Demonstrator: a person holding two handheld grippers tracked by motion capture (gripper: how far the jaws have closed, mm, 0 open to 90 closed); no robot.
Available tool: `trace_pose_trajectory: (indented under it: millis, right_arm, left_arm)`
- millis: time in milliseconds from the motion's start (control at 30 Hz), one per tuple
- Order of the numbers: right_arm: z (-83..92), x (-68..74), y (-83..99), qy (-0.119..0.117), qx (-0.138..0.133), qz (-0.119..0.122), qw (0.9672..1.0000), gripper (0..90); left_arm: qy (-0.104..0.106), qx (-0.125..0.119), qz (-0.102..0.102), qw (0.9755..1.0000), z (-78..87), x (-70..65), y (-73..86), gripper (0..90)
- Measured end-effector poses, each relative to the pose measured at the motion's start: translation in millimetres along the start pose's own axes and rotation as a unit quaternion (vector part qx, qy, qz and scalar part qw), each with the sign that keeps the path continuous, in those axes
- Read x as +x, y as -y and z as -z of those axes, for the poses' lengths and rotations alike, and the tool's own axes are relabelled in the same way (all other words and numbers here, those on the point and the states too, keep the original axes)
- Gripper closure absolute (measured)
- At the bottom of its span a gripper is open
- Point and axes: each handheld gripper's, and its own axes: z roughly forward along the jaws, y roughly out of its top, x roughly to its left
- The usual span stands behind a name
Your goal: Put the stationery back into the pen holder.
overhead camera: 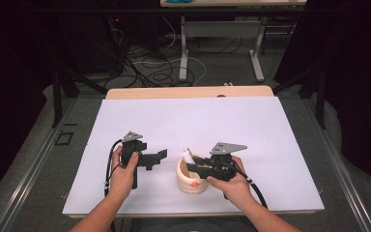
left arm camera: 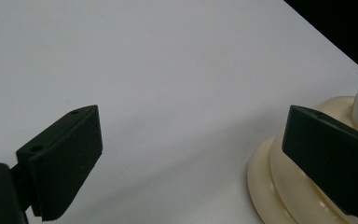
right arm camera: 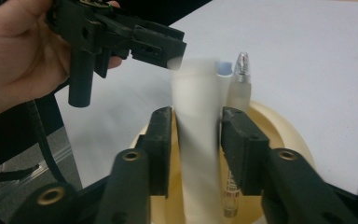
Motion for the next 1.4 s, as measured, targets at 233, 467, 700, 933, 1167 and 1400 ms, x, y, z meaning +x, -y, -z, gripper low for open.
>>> trace_pose_trajectory:
  millis: [233,467,700,933,1167,1400]
  right_arm:
    - [10.7,-0.2,-10.7,0.011,-0.023,0.008,0.9996,43.5]
    - [22.0,-11.2,-17.0,0.039,-0.033,0.008,0.9987,32.3]
    - [32.7,-25.0,-21.1,0.072,-0.042,-0.003,0.9965,23.9]
    - [42.1,-38.3,-23.1,0.1,-0.066,-0.009,0.9928,22.1]
    - [50.0,-52.5,-22.7,0.116,-0.059,-0.027,0.9911,23.7]
    - [54.3,-70.8,-15.9,0.152,-0.054,-0.036,0.9862,14.3]
  left_arm:
    - [-0.002,0.0,0.0,1.0,0.8,1.7,0.0,5.0]
    - [-0.004,-0.001,0.001,1.0,1.8,3.9,-0.2,5.0]
    - [-0.01,-0.007,0.005,0.9999,3.9,8.0,-0.3,4.9]
    - [-0.013,-0.013,0.006,0.9998,5.4,10.4,-0.6,4.9]
    - [-0.017,-0.018,0.009,0.9997,6.5,13.2,-0.9,3.6]
    - [-0.02,-0.019,0.011,0.9995,7.3,16.6,-0.9,3.1]
